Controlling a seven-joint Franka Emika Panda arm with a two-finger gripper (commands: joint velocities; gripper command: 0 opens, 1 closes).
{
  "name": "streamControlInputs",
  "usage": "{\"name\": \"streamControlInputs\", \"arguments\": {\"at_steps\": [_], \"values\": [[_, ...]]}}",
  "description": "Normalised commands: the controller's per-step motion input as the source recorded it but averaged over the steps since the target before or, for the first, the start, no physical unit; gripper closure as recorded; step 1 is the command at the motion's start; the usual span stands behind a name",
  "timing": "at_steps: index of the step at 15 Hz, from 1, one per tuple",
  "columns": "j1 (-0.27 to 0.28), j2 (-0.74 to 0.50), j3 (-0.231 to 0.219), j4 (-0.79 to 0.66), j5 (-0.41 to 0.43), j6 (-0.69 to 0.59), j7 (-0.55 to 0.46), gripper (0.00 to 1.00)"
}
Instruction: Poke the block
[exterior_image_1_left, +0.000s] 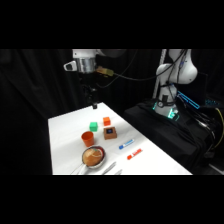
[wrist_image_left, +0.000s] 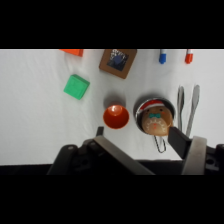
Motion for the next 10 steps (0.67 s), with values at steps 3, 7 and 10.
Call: {"name": "streamControlInputs", "arguments": {"at_steps": [3,7,10], "values": [[0.001,-0.01,0.000,-0.01,0.011,0.00,0.01,0.00],[-0.008,-0.13,-0.010,-0.18,0.009,0.09,0.02,0.00],[-0.012,-0.23,-0.012,-0.36,0.049,0.20,0.02,0.00]]}}
